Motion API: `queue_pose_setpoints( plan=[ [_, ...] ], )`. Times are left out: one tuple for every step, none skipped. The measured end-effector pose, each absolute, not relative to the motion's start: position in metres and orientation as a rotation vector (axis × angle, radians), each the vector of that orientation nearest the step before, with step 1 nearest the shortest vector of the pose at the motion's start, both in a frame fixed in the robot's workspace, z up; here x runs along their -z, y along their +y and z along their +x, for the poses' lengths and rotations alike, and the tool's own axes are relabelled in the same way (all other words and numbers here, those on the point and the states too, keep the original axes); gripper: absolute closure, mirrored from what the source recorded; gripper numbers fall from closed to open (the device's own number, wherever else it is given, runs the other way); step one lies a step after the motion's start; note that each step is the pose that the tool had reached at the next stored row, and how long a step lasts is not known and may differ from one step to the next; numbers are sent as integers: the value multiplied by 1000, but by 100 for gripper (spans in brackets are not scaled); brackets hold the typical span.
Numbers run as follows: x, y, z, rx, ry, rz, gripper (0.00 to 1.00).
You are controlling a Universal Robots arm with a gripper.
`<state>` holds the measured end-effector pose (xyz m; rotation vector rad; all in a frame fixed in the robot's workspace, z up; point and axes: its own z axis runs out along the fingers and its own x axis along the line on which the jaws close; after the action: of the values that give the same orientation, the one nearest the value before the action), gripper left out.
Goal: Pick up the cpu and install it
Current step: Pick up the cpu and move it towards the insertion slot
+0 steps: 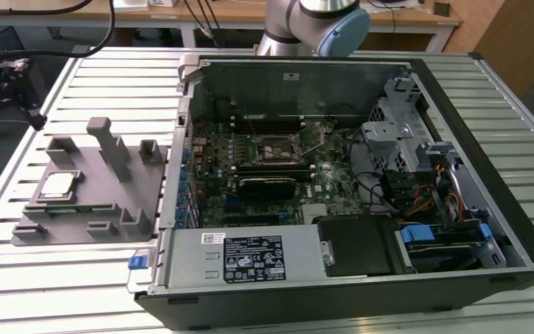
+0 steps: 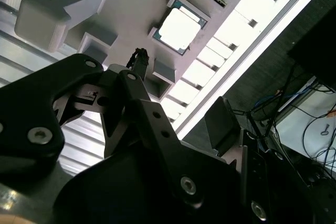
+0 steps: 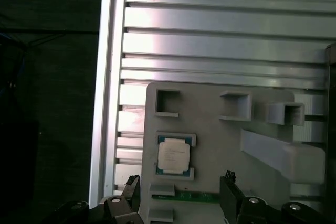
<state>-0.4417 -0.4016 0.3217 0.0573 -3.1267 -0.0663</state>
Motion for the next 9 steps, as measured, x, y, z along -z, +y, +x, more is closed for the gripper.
queue_pose_setpoints(
  plan=[
    [-321, -402, -442, 66, -3127, 58, 30],
    [-320, -402, -442, 66, -3126, 58, 30],
    [-319, -402, -442, 66, -3126, 58, 30],
    [-318, -402, -442, 66, -3126, 58, 30],
    [-317, -402, -443, 66, -3126, 58, 30],
    [-316, -402, -443, 66, -3126, 58, 30],
    [-315, -402, -443, 66, -3125, 58, 30],
    [-313, -402, -443, 66, -3125, 58, 30],
    [-312, -402, -443, 67, -3126, 58, 30]
  ],
)
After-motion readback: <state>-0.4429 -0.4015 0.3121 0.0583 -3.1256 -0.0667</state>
